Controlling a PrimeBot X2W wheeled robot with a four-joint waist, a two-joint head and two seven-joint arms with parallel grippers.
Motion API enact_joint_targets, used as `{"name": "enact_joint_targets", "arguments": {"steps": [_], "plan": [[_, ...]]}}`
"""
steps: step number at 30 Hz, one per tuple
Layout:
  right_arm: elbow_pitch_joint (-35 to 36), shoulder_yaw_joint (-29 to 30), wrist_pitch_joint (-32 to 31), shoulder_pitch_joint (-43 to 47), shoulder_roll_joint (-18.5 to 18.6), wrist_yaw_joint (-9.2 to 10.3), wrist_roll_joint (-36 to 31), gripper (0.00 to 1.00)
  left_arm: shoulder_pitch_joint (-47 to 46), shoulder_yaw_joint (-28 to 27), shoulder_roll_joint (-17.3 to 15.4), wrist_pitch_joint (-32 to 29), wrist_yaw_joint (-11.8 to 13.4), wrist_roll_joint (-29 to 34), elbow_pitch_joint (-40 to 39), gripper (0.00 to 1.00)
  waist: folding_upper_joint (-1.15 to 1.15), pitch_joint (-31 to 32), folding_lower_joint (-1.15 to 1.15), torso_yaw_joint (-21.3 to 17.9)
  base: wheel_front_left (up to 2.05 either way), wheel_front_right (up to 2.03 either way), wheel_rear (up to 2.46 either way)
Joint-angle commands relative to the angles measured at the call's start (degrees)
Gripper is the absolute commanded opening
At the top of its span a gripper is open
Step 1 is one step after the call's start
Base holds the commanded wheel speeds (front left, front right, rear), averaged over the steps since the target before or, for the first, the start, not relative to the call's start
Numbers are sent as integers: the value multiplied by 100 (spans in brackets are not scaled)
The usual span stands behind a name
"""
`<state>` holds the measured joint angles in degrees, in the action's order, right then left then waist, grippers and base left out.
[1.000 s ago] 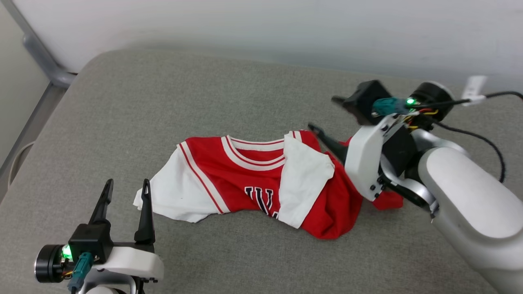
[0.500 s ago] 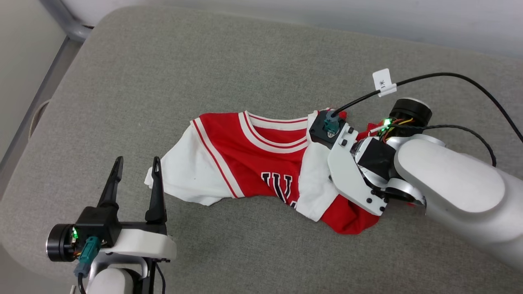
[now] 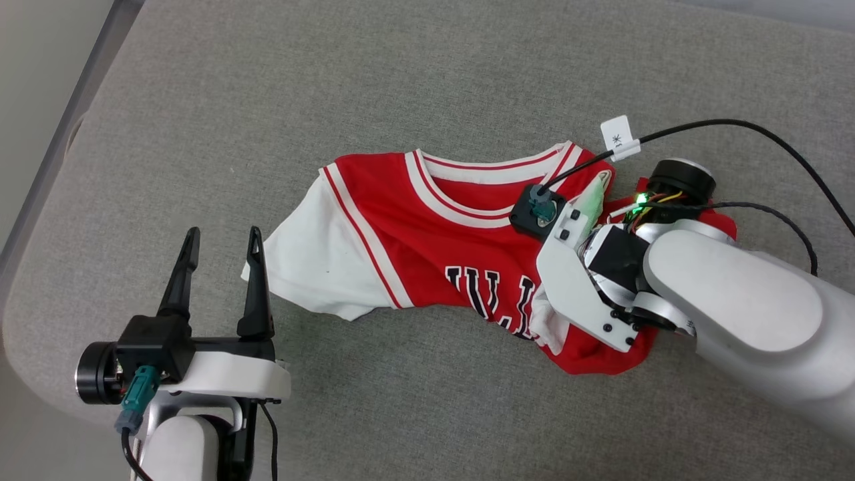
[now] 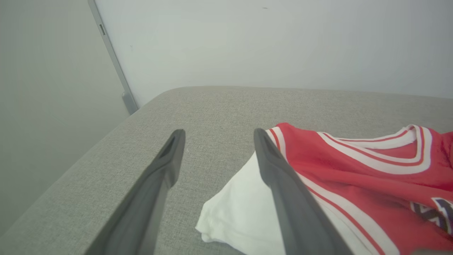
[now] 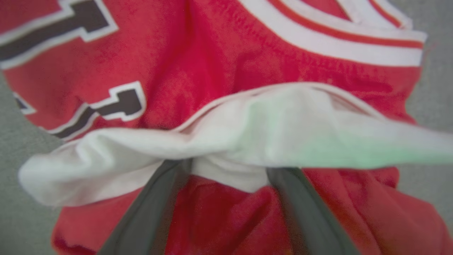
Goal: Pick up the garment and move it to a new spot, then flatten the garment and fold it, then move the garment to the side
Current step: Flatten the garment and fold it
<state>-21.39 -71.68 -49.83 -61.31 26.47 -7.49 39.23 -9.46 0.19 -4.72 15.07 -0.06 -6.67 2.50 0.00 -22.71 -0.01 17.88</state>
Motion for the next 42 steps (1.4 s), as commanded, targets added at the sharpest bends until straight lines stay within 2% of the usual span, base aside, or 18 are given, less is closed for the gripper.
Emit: {"name": "enact_joint_targets", "arguments": {"steps": [1,6,11,16,22,31,39,42], "plan": [[-92,-299,117,556,-50,0,-47,0,-42,-36,39,14,-24,44,24,100,0,32,1,-51,0,0,0],[172,-209,999,213,-73,2,-45,0,62,-158,74,14,-97,155,89,100,0,271,1,-251,0,0,0],[388,-158,2278,-139,-82,3,2,0,229,-266,70,14,-159,262,111,100,0,620,1,-524,0,0,0],[515,76,3349,-61,-66,3,175,0,449,-379,48,14,-174,341,90,100,0,940,1,-830,0,0,0],[581,694,4295,414,43,3,47,0,690,-459,44,14,-164,407,83,100,0,1189,1,-1152,0,0,0],[197,2174,5088,1717,395,4,-599,0,940,-536,29,14,-181,451,65,100,0,1394,1,-1501,0,0,0],[-431,4101,5482,2954,543,4,-996,0,1002,-562,-2,14,-192,483,36,100,0,1367,1,-1700,0,0,0],[-707,4840,5645,3426,474,3,-1102,0,1015,-572,-6,14,-195,488,32,100,0,1354,1,-1748,0,0,0]]}}
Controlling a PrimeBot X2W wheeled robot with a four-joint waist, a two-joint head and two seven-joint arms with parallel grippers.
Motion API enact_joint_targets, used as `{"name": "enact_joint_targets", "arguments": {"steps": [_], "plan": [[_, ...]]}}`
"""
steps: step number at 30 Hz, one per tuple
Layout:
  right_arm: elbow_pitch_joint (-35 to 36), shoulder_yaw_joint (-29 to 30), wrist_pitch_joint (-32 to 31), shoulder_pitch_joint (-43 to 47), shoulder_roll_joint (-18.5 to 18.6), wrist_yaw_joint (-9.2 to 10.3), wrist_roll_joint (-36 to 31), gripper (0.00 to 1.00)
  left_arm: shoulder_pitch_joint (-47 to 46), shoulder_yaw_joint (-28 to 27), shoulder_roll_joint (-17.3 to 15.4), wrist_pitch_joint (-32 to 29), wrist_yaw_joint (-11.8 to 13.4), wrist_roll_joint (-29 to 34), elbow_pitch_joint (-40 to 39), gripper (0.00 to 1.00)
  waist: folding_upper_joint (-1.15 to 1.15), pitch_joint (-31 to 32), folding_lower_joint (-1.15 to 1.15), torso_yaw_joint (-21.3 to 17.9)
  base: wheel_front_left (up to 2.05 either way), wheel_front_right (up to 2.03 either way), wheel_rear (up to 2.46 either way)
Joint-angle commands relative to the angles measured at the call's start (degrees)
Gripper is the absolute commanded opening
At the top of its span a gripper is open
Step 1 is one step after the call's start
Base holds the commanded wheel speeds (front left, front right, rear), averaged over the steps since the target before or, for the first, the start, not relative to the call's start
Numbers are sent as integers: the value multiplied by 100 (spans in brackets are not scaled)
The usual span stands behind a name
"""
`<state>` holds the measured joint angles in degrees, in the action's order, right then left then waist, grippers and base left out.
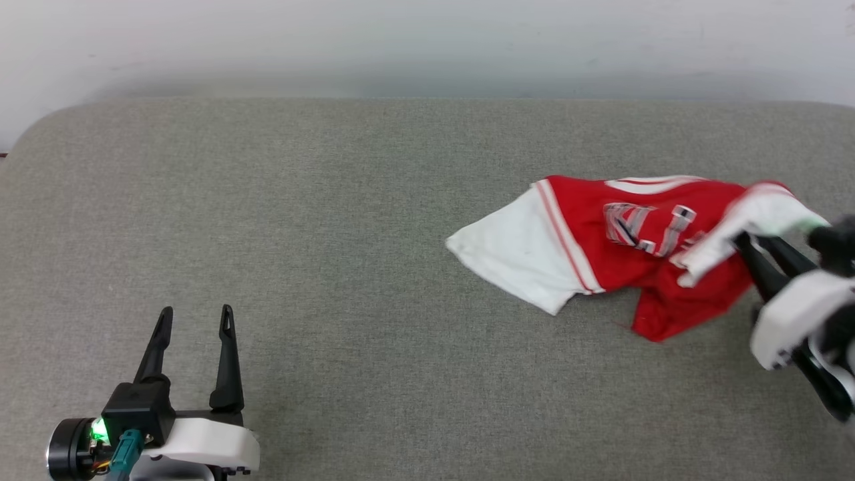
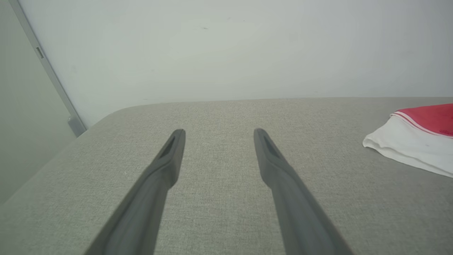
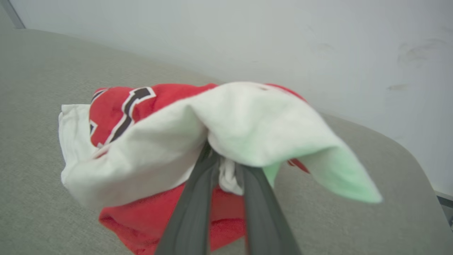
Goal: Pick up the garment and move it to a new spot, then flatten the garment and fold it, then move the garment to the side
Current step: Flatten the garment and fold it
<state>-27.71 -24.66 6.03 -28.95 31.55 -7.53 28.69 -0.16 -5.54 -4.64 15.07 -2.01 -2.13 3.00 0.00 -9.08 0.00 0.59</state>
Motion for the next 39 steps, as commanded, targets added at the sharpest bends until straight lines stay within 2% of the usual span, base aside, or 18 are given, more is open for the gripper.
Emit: {"name": "enact_joint_targets", "arguments": {"steps": [1,6,11,16,23,24,25,32,35,39], "plan": [[-170,366,117,325,-33,8,-102,0,87,-6,-19,14,-8,32,-20,100,0,-17,0,-31,0,0,0],[-625,1340,360,1007,-86,8,-371,0,75,-16,-31,14,-27,43,-29,100,0,-52,0,-77,0,0,0],[-1079,2066,459,1627,-82,8,-556,0,105,-29,-39,14,-35,50,-16,100,0,-52,0,-105,0,0,0],[-1475,2467,403,2084,-169,9,-569,0,80,-30,-35,14,-42,43,6,100,0,-48,0,-123,0,0,0],[-1848,2834,358,2395,-522,9,-314,0,70,-57,-24,14,-28,39,48,100,0,1,0,-198,0,0,0],[-1821,2885,394,2393,-559,9,-250,28,85,-61,-24,14,-28,39,54,100,0,20,0,-212,0,0,0],[-1772,2953,448,2387,-574,9,-202,100,99,-60,-22,14,-28,41,65,100,0,45,0,-225,0,0,0],[-913,3742,795,2598,-460,8,-316,100,209,-60,-19,14,-33,65,61,100,0,248,0,-250,0,0,0],[-239,4180,795,2829,-503,8,-468,100,247,-79,-18,14,-16,68,27,100,0,304,0,-268,0,0,0],[955,4740,502,3060,-618,8,-728,100,322,-86,-9,14,2,69,-26,100,0,334,0,-276,0,0,0]]}}
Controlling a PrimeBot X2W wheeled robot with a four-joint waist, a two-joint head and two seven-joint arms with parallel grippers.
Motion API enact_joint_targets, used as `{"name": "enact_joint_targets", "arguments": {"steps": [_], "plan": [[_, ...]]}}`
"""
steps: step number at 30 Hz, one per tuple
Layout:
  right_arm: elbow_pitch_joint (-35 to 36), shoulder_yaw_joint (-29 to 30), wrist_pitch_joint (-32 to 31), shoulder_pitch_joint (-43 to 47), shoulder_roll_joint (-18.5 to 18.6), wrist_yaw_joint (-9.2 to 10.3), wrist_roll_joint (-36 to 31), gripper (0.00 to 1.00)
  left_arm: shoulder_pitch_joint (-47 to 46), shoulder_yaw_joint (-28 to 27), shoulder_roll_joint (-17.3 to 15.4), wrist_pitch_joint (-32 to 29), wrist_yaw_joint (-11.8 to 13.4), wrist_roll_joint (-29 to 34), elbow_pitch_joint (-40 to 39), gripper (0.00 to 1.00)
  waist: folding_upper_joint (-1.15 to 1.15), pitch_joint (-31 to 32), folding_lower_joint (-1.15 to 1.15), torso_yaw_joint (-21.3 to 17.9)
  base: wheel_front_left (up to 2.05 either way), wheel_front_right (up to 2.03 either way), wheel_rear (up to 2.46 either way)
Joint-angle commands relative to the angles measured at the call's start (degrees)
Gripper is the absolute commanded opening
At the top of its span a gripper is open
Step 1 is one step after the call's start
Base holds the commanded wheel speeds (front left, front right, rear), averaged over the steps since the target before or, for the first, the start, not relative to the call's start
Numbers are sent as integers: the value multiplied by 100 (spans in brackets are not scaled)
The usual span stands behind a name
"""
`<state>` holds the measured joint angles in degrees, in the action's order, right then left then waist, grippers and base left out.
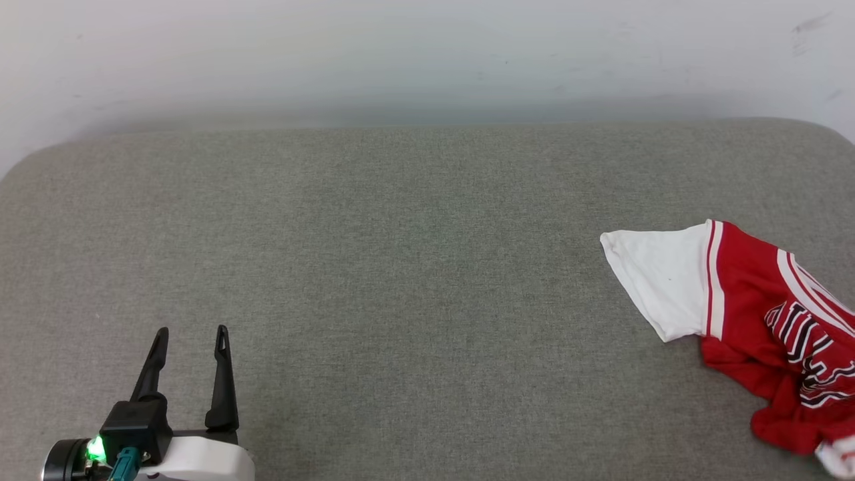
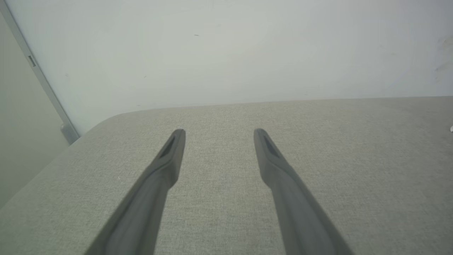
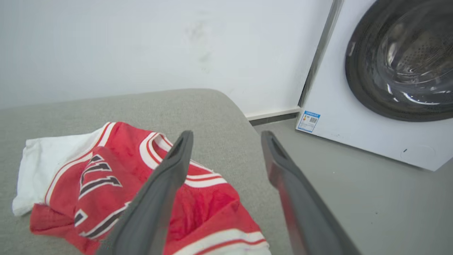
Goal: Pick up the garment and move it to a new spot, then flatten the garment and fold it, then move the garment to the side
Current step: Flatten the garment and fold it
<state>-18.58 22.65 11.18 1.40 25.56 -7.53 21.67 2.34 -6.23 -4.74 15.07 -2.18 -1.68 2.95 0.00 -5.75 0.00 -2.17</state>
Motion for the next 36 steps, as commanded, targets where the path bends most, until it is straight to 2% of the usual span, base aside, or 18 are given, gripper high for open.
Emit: {"name": "enact_joint_targets", "arguments": {"steps": [1,4,7,10,13,17,20,25,31,36], "plan": [[365,110,-139,63,-61,8,-104,100,78,-22,3,14,16,23,-34,100,0,3,0,-5,0,0,0],[1325,295,-589,-6,-144,8,-273,100,65,-20,6,14,16,29,-62,100,0,5,0,4,0,0,0],[2104,230,-1105,-287,-75,8,-312,100,27,-2,7,14,11,45,-87,100,0,-12,0,25,0,0,0],[2551,-128,-1609,-633,195,7,-374,100,-46,29,5,14,-7,54,-111,100,0,-66,0,63,0,0,0],[2683,-680,-2115,-1133,532,8,-295,100,-106,63,0,14,-21,49,-119,100,0,-143,0,112,0,0,0],[2446,-1595,-2994,-1809,977,7,-21,100,-199,115,-2,14,-60,48,-114,100,0,-252,0,224,0,0,0],[2137,-2359,-3963,-2203,1304,8,360,100,-274,136,11,14,-65,29,-122,100,0,-355,0,324,0,0,0],[1607,-3169,-5458,-2800,1608,9,867,100,-396,193,32,14,-82,7,-138,100,0,-576,0,518,0,0,0],[784,-3532,-6434,-3274,1641,8,842,100,-607,305,69,14,-105,7,-216,100,0,-901,0,766,0,0,0],[37,-3425,-6559,-3502,1407,8,654,100,-766,341,84,14,-111,-5,-340,100,0,-1212,0,915,0,0,0]]}}
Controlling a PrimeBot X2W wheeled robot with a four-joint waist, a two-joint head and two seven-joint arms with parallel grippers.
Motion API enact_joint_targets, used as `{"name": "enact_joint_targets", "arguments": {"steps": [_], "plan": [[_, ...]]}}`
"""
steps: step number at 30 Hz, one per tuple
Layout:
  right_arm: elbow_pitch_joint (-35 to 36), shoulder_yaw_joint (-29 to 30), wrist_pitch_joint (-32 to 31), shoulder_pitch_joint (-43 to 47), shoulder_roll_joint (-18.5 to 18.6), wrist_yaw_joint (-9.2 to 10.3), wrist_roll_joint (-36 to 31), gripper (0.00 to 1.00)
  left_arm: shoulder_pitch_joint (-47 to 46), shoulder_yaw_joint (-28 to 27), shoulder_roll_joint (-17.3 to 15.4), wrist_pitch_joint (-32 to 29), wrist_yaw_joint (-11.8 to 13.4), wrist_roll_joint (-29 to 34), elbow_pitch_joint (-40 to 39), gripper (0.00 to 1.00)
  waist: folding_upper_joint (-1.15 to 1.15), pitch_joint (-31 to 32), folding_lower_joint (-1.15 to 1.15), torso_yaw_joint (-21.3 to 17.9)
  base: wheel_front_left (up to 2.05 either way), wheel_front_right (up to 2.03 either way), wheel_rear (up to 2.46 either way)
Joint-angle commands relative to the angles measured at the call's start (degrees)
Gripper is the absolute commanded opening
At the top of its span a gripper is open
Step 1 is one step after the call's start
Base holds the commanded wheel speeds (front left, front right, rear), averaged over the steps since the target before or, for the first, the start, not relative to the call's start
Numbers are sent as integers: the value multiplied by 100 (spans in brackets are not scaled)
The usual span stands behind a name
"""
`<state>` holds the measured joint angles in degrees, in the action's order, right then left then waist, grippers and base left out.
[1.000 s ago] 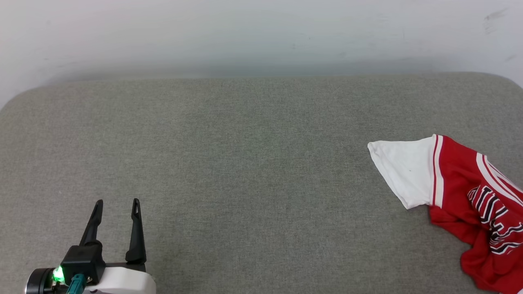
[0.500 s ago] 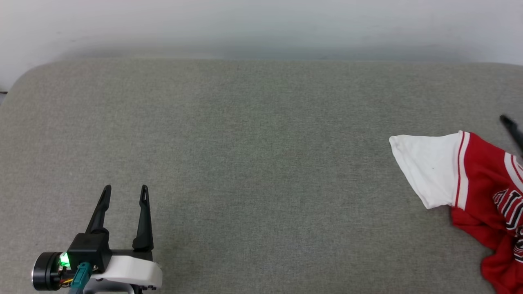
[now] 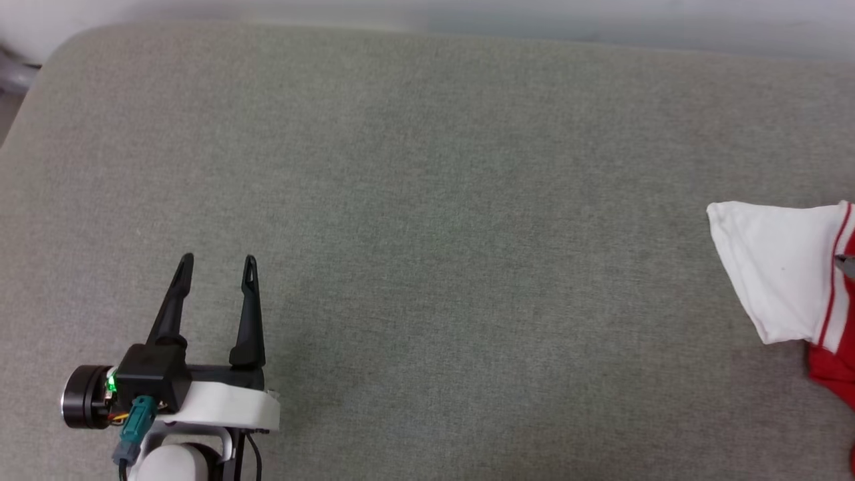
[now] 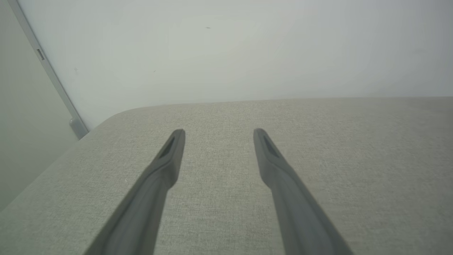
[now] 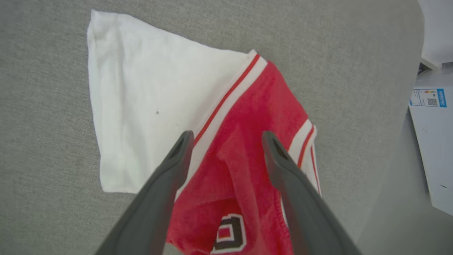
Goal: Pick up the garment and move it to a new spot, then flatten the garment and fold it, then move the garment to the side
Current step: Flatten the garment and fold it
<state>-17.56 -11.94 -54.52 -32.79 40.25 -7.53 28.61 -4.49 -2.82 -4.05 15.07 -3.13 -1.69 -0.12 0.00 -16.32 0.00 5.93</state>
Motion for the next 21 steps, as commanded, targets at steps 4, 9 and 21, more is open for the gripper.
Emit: {"name": "enact_joint_targets", "arguments": {"steps": [4,9,21], "plan": [[-544,85,120,-169,-261,8,-227,100,-205,-3,21,14,-11,-11,-92,100,0,-404,0,173,0,0,0],[-1134,10,243,-91,-603,7,-407,100,-320,-33,20,14,-21,-17,-118,100,0,-650,0,188,0,0,0],[-1236,5,1297,17,-697,5,-29,0,-271,-107,1,14,-18,47,10,100,0,-431,0,36,0,0,0]]}}
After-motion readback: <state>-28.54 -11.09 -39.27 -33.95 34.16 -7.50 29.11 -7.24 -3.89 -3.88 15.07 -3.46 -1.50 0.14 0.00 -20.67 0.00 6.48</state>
